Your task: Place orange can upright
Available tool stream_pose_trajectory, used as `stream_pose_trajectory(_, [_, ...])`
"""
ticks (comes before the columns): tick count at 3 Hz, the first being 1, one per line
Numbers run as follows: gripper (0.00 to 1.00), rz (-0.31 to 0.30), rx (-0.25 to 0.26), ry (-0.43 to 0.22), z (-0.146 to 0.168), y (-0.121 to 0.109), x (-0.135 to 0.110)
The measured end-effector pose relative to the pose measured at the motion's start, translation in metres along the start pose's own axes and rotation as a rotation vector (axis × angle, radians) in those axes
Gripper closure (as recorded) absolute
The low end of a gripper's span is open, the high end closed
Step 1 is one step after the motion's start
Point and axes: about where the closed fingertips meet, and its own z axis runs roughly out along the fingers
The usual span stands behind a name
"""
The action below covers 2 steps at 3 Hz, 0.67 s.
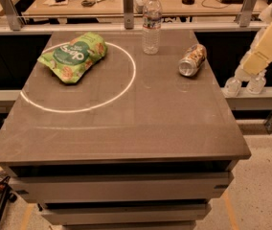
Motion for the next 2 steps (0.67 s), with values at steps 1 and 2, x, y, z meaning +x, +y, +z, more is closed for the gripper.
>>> stream_pose_trajectory(1, [0.00,0.201,0.012,-0.013,-0.001,-0.032,-0.010])
stream_pose_trajectory(2, [0.00,0.378,0.018,-0.023,0.006,-0.055,-0.016])
